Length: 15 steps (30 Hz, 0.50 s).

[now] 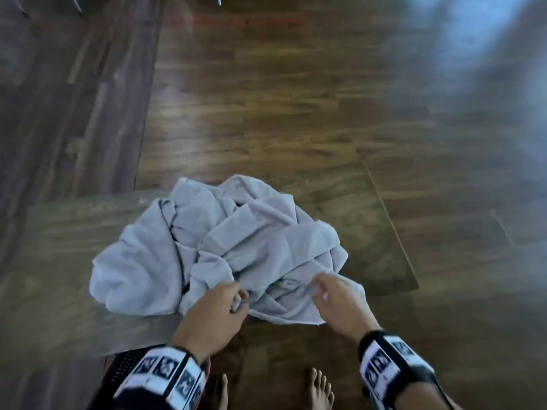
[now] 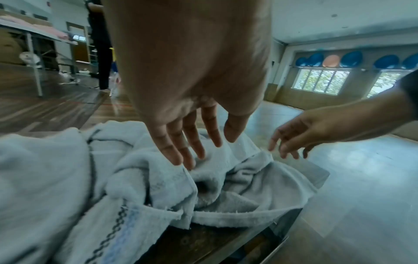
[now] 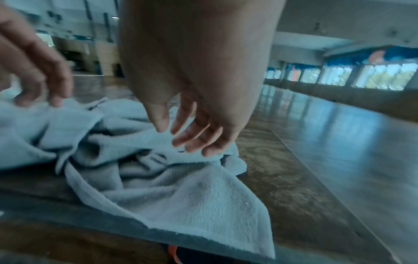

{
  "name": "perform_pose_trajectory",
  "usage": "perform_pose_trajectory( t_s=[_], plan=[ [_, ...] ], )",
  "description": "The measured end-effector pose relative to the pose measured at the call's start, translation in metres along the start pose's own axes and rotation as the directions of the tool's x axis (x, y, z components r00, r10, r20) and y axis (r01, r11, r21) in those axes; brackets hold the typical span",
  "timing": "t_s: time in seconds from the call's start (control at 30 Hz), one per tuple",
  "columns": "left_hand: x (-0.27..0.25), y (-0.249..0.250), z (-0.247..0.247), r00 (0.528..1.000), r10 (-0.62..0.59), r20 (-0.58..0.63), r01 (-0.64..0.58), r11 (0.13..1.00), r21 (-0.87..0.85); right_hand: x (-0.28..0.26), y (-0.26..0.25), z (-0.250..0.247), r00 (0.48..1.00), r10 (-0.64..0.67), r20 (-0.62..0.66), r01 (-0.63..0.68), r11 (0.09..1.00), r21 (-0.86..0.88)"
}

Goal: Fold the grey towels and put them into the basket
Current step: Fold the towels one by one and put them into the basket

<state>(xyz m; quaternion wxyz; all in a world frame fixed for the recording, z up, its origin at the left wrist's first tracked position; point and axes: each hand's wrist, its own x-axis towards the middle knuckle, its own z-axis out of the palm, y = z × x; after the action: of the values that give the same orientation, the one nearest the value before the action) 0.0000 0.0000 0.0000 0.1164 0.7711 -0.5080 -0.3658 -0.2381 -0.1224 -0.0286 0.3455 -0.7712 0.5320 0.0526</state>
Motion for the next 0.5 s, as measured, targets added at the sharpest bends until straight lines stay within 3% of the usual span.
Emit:
perform_pose_trajectory(
  t_s=[0.13, 0.23, 0.37, 0.43, 0.5],
  plan=[
    [0.051, -0.012, 0.039, 0.979, 0.062, -0.195, -0.022, 0.979, 0.201, 0.048, 0.005, 0.03, 0.956, -0.238, -0.173, 0.188, 0.945, -0.267],
    [0.072, -0.022, 0.06, 0.961, 0.108, -0.255, -0.005, 0.927, 0.376, 0.069, 0.004, 0.05, 0.908, -0.38, -0.177, 0.264, 0.847, -0.462],
    [0.086, -0.025, 0.065, 0.911, 0.193, -0.365, -0.06, 0.936, 0.346, 0.09, 0.001, 0.058, 0.795, -0.529, -0.298, 0.329, 0.788, -0.521],
    [0.084, -0.02, 0.055, 0.858, 0.225, -0.462, -0.13, 0.965, 0.229, 0.09, -0.006, 0.056, 0.721, -0.577, -0.383, 0.338, 0.776, -0.533],
    [0.075, -0.009, 0.038, 0.751, 0.27, -0.603, -0.211, 0.963, 0.169, 0.08, -0.017, 0.054, 0.63, -0.596, -0.497, 0.341, 0.788, -0.512]
  ],
)
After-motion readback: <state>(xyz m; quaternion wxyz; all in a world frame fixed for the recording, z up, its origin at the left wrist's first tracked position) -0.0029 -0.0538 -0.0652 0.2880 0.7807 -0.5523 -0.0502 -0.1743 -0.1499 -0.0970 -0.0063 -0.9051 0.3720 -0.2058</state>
